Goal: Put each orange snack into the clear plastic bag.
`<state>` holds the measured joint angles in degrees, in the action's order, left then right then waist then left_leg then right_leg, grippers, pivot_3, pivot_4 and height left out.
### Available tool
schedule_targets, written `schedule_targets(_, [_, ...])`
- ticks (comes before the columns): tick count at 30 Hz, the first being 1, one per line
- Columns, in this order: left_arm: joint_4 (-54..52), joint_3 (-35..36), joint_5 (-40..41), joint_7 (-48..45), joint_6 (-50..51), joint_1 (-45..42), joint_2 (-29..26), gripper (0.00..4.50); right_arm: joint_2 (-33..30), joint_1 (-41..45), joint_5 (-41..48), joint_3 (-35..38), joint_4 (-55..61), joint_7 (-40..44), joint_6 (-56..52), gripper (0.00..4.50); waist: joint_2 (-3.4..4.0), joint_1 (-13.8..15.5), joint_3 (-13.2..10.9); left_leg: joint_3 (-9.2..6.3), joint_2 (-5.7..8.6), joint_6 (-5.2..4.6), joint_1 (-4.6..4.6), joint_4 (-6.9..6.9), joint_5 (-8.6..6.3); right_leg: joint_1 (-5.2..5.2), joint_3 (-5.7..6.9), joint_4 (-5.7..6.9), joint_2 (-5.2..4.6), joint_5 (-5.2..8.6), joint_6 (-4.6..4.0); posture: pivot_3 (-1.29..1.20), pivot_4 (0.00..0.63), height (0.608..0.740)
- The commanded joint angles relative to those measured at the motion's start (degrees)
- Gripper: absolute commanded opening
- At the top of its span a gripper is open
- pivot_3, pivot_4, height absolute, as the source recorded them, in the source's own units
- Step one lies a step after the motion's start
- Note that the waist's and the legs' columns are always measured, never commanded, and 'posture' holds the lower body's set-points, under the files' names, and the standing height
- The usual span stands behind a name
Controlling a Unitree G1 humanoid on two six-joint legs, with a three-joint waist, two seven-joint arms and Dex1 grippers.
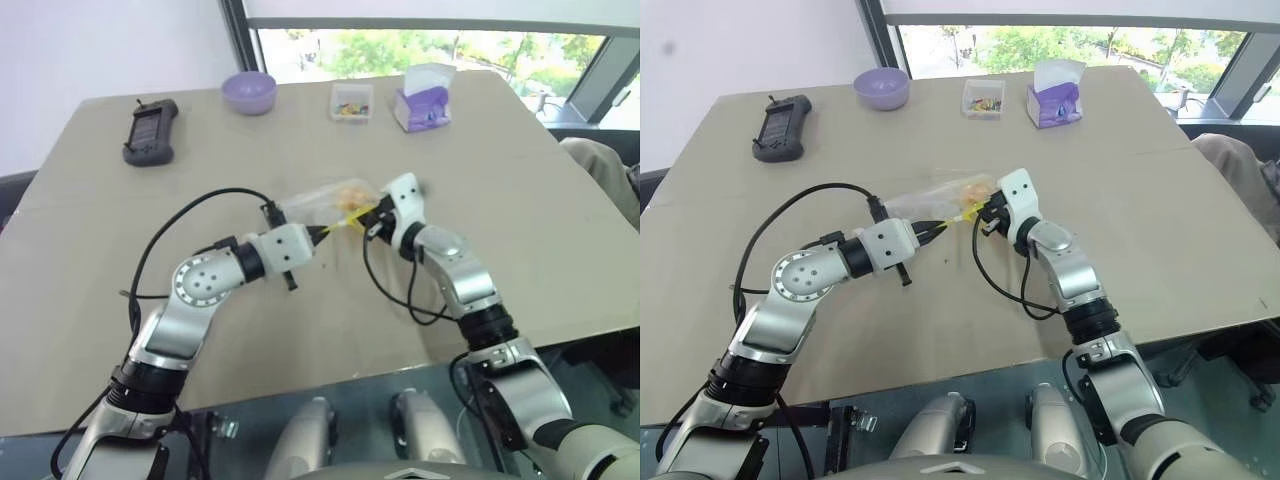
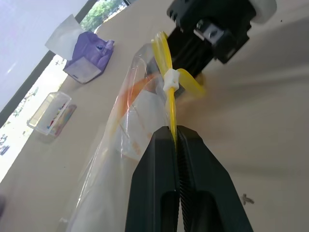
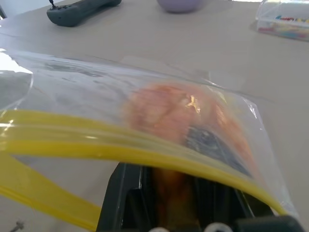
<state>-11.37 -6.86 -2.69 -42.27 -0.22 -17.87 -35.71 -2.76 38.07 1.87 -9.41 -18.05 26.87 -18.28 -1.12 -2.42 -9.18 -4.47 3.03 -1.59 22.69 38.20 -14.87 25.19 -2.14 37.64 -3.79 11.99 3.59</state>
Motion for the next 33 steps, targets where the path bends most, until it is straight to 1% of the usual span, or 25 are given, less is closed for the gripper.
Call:
schedule_targets(1, [-3.6,3.2,3.45,0.61,1.83,-0.98,0.55,0.0,-0.03,2.71,-1.12,-0.85,-0.07,-0.5,2.75,0.99,0.0,0.0,0.0,0.0,0.0,0.0,0.0,0.0,0.0,0.0,0.0,0.0,0.0,0.0,0.0,0.0,0.15,0.74])
schedule_targets(3, [-3.61,3.88,4.19,1.16,3.37,-1.3,0.8,0.0,-1.44,3.07,-2.17,-2.26,-1.05,1.53,3.88,0.99,0.0,0.01,0.0,0.0,0.01,0.0,0.0,0.0,0.0,0.0,0.0,0.0,0.0,0.0,0.0,0.0,0.15,0.74])
schedule_targets(4, [-3.29,4.11,4.08,1.47,3.97,-1.38,0.76,0.0,-1.69,3.21,-2.17,-1.99,-1.3,1.47,4.14,1.26,0.0,0.03,0.0,0.0,0.01,0.0,0.0,0.0,0.0,0.0,0.01,0.0,0.0,0.0,0.0,0.0,0.15,0.74])
schedule_targets(6, [-2.39,4.4,3.33,2.06,5.02,-1.38,0.49,0.0,-2.22,3.53,-2.17,-1.53,-1.59,1.19,4.58,1.85,0.0,0.04,0.0,-0.02,0.01,0.0,0.0,0.0,0.0,-0.01,0.03,0.0,0.01,0.0,0.0,0.0,0.15,0.74])
schedule_targets(9, [0.63,5.27,1.16,4.22,7.26,-1.44,-0.24,0.0,-4.77,3.02,-2.97,-1.8,0.85,2.58,5.32,3.28,0.0,0.02,0.0,-0.01,0.02,0.0,0.0,0.0,0.0,-0.01,0.02,0.0,0.01,0.0,0.0,0.0,0.15,0.74])
schedule_targets(12, [2.44,5.98,0.53,5.81,9.38,-2.05,-0.34,0.0,-6.91,2.28,-2.78,-1.74,3.83,4.32,5.76,3.28,0.01,0.03,0.0,-0.01,0.02,0.0,0.0,0.0,0.0,0.0,0.02,0.0,0.02,0.0,0.0,0.0,0.15,0.74])
schedule_targets(15, [2.34,6.9,2.76,5.68,13.51,-3.63,0.58,0.0,-9.88,0.72,-2.24,-2.04,8.81,7.39,6.07,3.28,0.0,0.11,0.0,-0.02,0.01,0.0,0.01,0.0,0.0,0.0,0.03,-0.01,0.02,0.0,0.0,0.0,0.15,0.74])
schedule_targets(19, [2.22,7.4,4.59,5.32,16.58,-5.28,1.17,0.0,-12.61,-1.03,-0.72,-2.2,14.13,10.95,5.18,3.28,-0.01,0.11,0.0,-0.02,0.03,0.0,0.01,0.02,0.0,-0.03,0.04,-0.02,0.0,0.0,0.01,0.0,0.15,0.74])
schedule_targets(23, [1.5,7.31,5.63,4.71,16.98,-6.39,1.71,0.0,-13.22,-0.82,-1.98,-1.81,14.28,9.16,4.2,3.28,-0.01,-0.03,0.0,-0.01,0.0,0.0,0.01,0.02,0.0,-0.01,0.03,0.0,0.01,0.0,0.0,0.0,0.15,0.74])
schedule_targets(27, [2.06,8.51,7.9,4.69,18.77,-7.38,2.27,0.0,-17.6,-1.4,-7.11,-4.54,14.15,10.13,10.39,3.28,-0.01,0.26,0.0,-0.01,0.02,0.0,0.01,0.02,0.0,-0.01,0.03,0.0,-0.01,0.0,0.0,0.0,0.15,0.74])
schedule_targets(33, [1.11,9.09,9.77,4.62,21.02,-8.3,1.65,0.0,-24.13,-3.56,-11.81,-7.75,14.77,13.25,16.25,3.28,-0.02,0.26,0.0,-0.01,0.06,0.13,0.03,0.03,0.07,-0.03,0.04,-0.06,-0.04,0.0,0.01,0.0,0.15,0.74])
